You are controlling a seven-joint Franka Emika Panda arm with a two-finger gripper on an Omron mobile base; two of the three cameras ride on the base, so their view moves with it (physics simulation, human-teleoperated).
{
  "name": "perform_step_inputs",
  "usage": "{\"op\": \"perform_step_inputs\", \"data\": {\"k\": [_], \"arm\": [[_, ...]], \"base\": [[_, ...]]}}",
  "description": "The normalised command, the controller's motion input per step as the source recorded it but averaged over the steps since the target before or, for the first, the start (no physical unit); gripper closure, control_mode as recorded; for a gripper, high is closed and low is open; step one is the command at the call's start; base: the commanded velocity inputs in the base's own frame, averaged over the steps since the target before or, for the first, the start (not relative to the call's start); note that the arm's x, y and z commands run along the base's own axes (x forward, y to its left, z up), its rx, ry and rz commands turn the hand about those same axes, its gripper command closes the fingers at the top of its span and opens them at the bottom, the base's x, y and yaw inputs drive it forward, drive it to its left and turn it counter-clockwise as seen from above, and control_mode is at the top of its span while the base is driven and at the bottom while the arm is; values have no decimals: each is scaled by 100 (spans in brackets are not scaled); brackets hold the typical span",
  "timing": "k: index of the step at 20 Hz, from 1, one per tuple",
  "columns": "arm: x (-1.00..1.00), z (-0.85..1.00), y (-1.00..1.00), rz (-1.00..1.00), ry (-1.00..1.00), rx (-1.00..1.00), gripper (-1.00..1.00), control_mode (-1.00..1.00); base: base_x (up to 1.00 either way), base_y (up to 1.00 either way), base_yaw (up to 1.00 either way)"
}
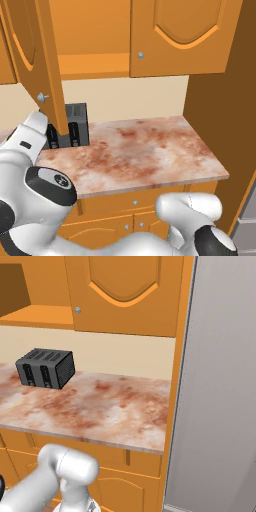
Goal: Close all open cabinet doors.
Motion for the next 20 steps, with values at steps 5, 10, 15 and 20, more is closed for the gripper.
{"op": "perform_step_inputs", "data": {"k": [5, 10, 15, 20], "arm": [[71, 0, 20, -12, 0, -9, -100, -100], [50, 0, 9, -14, -1, -12, -100, -100], [28, 0, -4, -12, 0, -12, -100, -100], [10, 0, -31, -6, 0, -8, -100, -100]], "base": [[0, 0, 0], [0, 0, 0], [0, 0, 0], [0, 0, 0]]}}
